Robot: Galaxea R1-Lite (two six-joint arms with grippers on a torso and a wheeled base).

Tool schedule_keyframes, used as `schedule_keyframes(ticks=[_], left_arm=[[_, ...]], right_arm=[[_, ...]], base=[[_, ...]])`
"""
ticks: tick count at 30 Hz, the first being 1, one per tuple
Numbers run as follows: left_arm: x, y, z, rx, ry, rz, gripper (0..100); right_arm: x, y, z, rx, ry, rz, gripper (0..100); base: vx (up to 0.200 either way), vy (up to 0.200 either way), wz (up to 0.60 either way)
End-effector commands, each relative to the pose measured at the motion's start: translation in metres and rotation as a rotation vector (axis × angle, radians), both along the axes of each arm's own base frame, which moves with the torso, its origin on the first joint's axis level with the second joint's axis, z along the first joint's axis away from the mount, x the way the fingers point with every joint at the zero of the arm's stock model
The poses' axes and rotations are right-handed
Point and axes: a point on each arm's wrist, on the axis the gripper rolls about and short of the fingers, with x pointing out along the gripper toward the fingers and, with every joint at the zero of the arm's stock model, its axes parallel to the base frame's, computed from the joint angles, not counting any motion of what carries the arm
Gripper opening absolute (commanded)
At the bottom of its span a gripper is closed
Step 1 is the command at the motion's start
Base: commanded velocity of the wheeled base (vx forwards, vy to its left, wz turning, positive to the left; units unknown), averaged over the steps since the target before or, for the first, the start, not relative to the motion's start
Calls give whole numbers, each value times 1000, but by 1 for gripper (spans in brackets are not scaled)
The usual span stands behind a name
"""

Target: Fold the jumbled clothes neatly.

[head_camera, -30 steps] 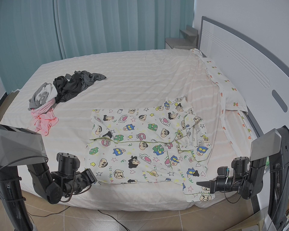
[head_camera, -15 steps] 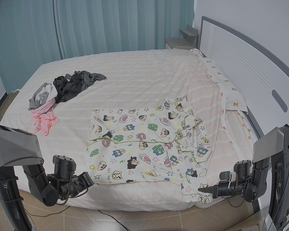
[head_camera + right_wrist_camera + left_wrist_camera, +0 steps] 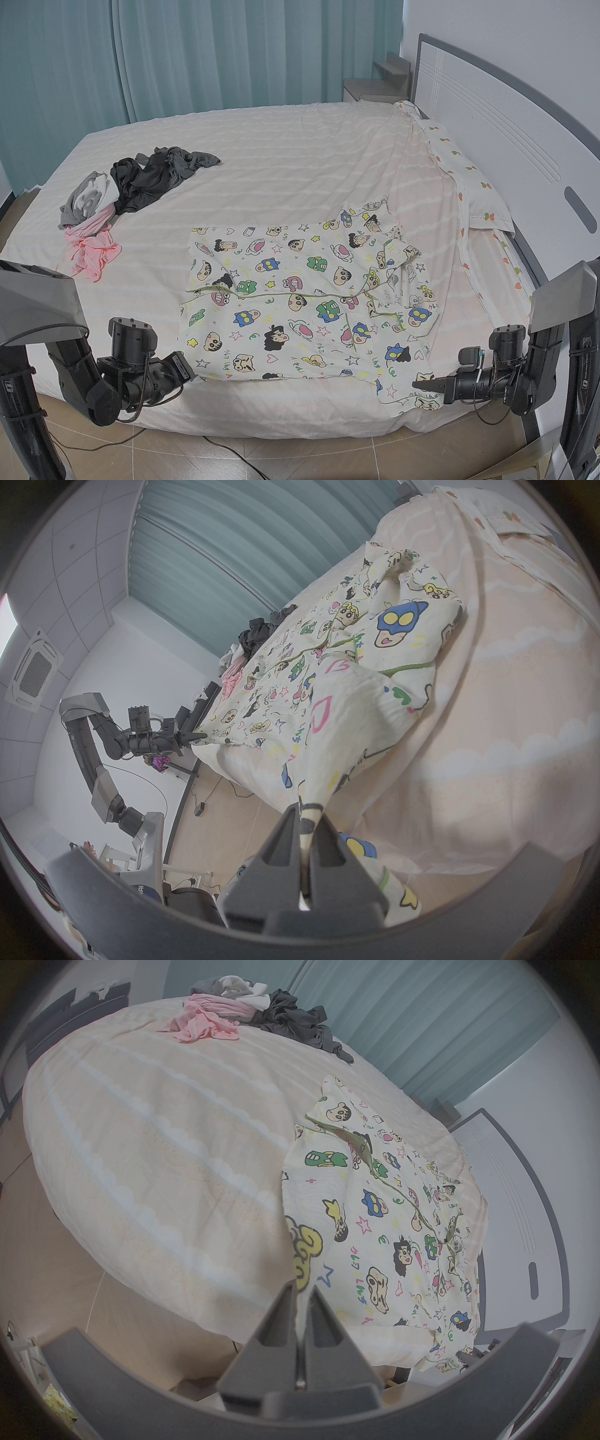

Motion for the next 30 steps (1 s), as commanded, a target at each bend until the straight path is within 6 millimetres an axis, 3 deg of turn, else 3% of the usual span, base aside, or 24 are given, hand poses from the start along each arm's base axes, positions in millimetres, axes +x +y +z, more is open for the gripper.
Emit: schedule_keyframes(ticks=[1,14,30], left_arm=[[1,0,12,-12,-44,2,0],[29,-4,31,-95,-140,56,0],[87,4,64,-129,-157,146,0]], right_arm=[[4,1,15,33,-45,17,0],[26,2,54,206,-43,-23,0],[73,8,67,275,-118,-49,0]], base=[[0,0,0],[0,0,0],[0,0,0]])
